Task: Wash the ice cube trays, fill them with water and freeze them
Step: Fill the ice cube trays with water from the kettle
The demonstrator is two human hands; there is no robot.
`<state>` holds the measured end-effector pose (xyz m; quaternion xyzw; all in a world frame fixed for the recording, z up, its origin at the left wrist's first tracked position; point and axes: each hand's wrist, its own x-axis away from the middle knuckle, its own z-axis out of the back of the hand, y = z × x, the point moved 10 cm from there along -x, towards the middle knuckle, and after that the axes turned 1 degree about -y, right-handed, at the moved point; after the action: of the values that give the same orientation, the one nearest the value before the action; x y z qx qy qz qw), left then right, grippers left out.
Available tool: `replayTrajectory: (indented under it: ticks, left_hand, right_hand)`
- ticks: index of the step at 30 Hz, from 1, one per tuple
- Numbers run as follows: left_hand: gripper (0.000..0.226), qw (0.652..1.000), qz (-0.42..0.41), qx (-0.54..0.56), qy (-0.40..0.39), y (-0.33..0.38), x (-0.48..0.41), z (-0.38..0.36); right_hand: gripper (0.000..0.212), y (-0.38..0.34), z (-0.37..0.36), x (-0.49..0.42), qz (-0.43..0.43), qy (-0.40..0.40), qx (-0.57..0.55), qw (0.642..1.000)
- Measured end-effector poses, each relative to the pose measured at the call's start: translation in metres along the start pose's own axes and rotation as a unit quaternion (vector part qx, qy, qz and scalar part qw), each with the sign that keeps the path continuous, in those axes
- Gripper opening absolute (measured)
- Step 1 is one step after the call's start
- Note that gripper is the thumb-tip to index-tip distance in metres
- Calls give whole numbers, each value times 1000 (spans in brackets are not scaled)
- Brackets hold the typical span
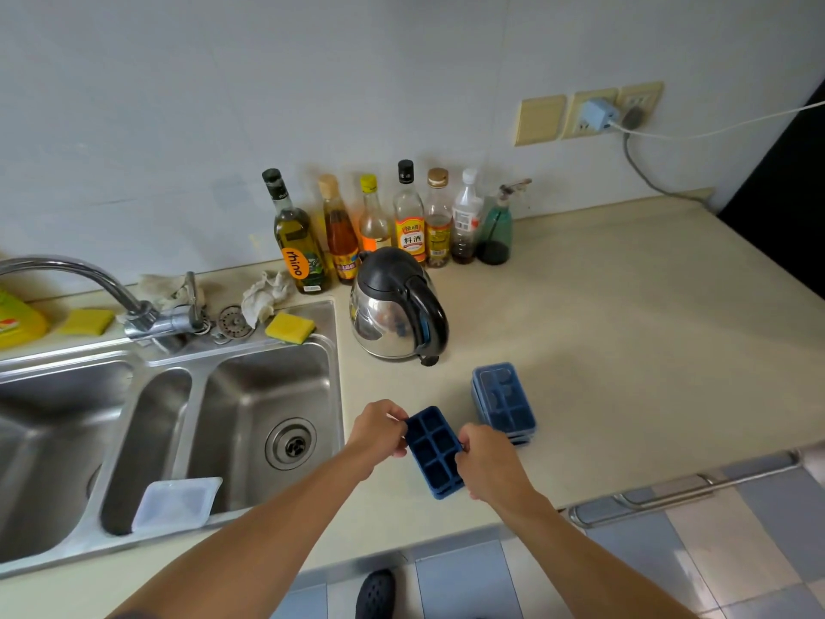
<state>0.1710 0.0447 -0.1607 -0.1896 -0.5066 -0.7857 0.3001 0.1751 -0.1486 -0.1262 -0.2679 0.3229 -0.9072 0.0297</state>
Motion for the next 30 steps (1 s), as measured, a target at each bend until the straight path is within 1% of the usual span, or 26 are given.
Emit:
replayTrajectory:
  ticks: [3,5,8,12,14,16,18,21,23,25,27,30]
  left_hand:
    - [17,999,1,33,-4,2,0,1]
    - [13,997,0,71,-10,5,1,4]
    - [12,994,-20,107,-26,13,2,15]
    - [18,994,-44,82,-62,14,3,39]
    - [23,993,-39,77,-79,6,0,55]
    - [22,992,-24,91,-80,-8,-5,81]
    - [15,992,-3,105,-69,-29,-16,115]
    - [8,990,54,122,-47,-74,-38,166]
    - [7,992,83,93,-35,-108,-55,200]
    - [7,993,91,56,-43,-136,-72,225]
    - [9,993,99,29,-53,-161,-91,242]
    - [12,990,119,3,-78,-188,-117,247]
  right_hand:
    - [11,-10,14,2,21,46,4,999]
    - [9,-18,24,2,41,78,4,996]
    - [9,-34,36,0,68,112,-3,991]
    - [26,-62,38,-5,100,139,-55,984]
    - [29,-81,34,-9,114,161,-73,978]
    - [29,-102,19,-18,117,170,-101,973]
    - [26,-123,-6,-31,109,152,-153,970]
    - [23,-160,-64,-57,98,89,-210,969]
    - [23,-179,-108,-77,79,48,-225,970]
    - [26,-190,-151,-97,57,17,-225,973]
    - [31,-195,-189,-117,36,-13,-199,979]
    - [27,-187,-232,-144,-6,-32,-173,984]
